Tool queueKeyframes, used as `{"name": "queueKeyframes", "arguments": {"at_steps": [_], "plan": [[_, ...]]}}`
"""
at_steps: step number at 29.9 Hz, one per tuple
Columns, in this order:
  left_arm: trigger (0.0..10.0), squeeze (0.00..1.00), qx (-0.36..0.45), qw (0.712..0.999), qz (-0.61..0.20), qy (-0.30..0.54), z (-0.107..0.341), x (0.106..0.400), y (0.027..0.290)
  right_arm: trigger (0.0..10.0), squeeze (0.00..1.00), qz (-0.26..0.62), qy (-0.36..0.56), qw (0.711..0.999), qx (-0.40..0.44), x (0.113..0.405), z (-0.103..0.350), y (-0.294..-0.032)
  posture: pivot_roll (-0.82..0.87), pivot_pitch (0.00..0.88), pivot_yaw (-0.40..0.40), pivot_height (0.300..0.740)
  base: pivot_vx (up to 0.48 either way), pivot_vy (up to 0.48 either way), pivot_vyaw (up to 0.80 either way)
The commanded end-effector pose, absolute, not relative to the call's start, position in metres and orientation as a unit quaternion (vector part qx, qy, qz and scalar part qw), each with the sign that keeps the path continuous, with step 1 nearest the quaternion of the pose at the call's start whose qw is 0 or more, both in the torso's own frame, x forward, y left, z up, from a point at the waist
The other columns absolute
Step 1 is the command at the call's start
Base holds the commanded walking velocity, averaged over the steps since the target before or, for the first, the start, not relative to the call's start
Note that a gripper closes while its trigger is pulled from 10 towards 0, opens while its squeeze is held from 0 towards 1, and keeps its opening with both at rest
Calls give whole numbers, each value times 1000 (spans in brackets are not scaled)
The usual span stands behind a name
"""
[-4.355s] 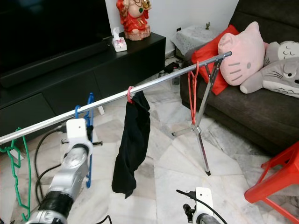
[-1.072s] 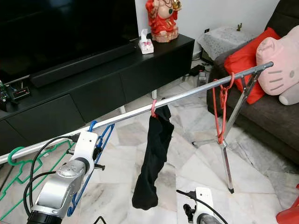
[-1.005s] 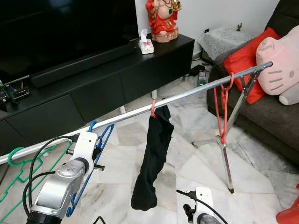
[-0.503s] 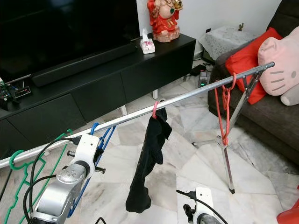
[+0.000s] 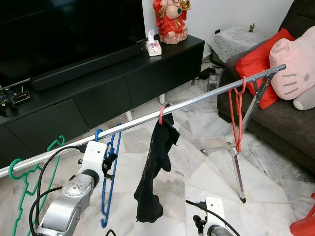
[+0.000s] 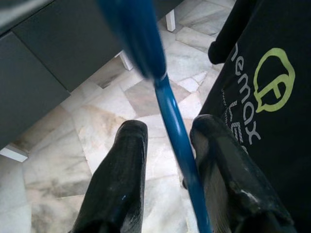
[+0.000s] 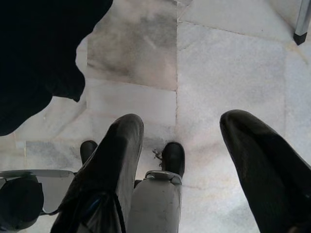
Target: Hang hanger
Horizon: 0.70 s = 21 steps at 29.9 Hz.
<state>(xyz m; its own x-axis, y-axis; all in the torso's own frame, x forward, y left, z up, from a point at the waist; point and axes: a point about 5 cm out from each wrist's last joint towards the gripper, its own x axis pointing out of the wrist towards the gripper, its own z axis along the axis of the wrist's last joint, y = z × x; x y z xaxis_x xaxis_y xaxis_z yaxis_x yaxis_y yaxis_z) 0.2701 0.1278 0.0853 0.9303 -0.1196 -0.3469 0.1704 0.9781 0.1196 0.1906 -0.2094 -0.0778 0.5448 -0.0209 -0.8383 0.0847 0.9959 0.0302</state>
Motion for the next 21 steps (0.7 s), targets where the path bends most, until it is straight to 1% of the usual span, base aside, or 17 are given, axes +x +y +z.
{"name": "queueKeyframes", "arguments": {"at_steps": [1,11,12,15,19,21], "plan": [[10000,1000,72,982,-70,160,89,268,133,10000,0,-26,482,875,35,189,-79,-207,-79,0,78,740,0,0,0],[10000,1000,62,986,-65,141,96,258,140,10000,0,-26,482,875,35,189,-79,-207,-70,0,74,740,0,0,0],[10000,1000,44,989,-78,116,101,245,144,10000,0,-25,483,875,34,189,-79,-207,-63,0,70,740,0,0,0],[10000,1000,34,989,-99,103,103,227,148,10000,0,-24,483,875,32,190,-79,-208,-56,0,66,740,0,0,0],[10000,1000,34,989,-105,102,102,221,149,10000,0,-24,483,875,31,190,-79,-208,-52,0,63,740,0,0,0],[10000,1000,31,989,-105,97,103,211,154,10000,0,-23,483,875,30,190,-78,-209,-49,0,60,740,0,0,0]]}}
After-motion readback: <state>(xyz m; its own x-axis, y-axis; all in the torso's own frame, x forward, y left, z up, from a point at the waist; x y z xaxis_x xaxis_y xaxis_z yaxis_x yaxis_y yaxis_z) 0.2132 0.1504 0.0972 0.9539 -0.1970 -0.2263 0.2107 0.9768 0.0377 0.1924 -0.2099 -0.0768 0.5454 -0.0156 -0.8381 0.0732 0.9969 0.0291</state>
